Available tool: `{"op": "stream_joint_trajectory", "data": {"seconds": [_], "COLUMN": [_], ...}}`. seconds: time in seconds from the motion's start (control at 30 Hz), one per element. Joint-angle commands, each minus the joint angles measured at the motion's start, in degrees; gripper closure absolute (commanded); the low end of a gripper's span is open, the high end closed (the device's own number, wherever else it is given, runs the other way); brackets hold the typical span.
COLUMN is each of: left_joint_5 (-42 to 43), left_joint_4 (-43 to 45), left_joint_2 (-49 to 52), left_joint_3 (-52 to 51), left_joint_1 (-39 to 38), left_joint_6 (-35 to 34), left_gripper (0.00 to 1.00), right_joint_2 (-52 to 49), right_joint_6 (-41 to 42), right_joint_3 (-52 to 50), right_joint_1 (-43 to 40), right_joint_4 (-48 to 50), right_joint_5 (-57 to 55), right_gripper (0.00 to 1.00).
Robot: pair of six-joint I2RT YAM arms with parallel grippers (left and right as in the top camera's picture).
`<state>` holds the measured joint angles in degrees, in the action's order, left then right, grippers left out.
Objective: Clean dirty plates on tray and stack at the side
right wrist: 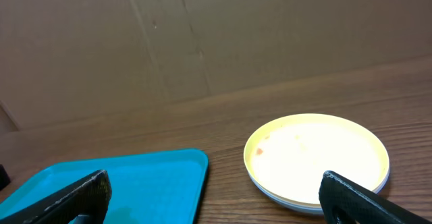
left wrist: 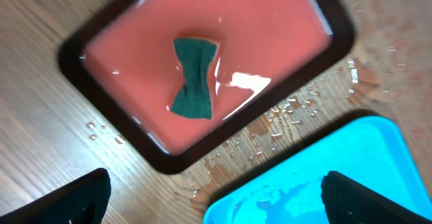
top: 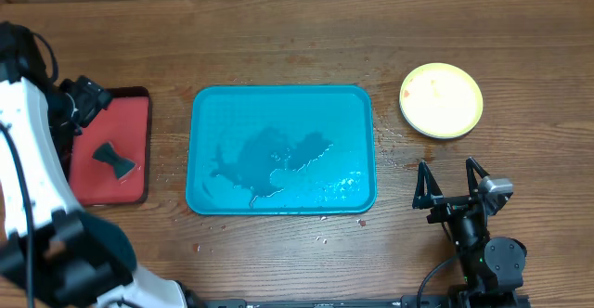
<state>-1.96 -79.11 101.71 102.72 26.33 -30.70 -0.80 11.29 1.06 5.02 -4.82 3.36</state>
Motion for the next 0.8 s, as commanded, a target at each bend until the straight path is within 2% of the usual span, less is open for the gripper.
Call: {"op": "stream_joint_trajectory", "data": {"seconds": [0.0, 0.13, 0.4, 0.47, 0.53, 0.67, 0.77], "left_joint_5": [-4.50, -4.66, -4.66, -4.63, -4.42, -2.36, -0.96], "left_joint_4": [1.18, 8.79, 29.38, 30.08, 27.04, 25.94, 26.93], "left_joint_2": [-11.58, -24.24, -52.46, -58.51, -65.05, -69.09, -71.14], "left_joint_3": [-3.45, -12.81, -37.33, -41.13, -43.65, -44.22, -46.42], "left_joint_1": [-2.29, -7.61, -22.16, -23.45, -23.71, -23.87, -24.28], "left_joint_6": [1.70, 7.19, 20.13, 20.74, 20.59, 20.24, 25.07], "left_gripper": [0.00, 0.00, 0.00, 0.00, 0.00, 0.00, 0.00], "right_joint_2": [0.63, 0.63, 0.63, 0.63, 0.63, 0.63, 0.63], "right_joint_6": [-0.37, -0.37, -0.37, -0.37, -0.37, -0.37, -0.37], "right_joint_3": [-0.59, -0.59, -0.59, -0.59, -0.59, -0.59, -0.59], "right_joint_1": [0.39, 0.39, 0.39, 0.39, 0.39, 0.39, 0.39], "right_joint_4": [0.20, 0.20, 0.20, 0.20, 0.20, 0.20, 0.20], "right_joint_5": [-0.76, -0.76, -0.74, -0.74, -0.74, -0.76, -0.76], "right_gripper": [0.00, 0.00, 0.00, 0.00, 0.00, 0.00, 0.00]}}
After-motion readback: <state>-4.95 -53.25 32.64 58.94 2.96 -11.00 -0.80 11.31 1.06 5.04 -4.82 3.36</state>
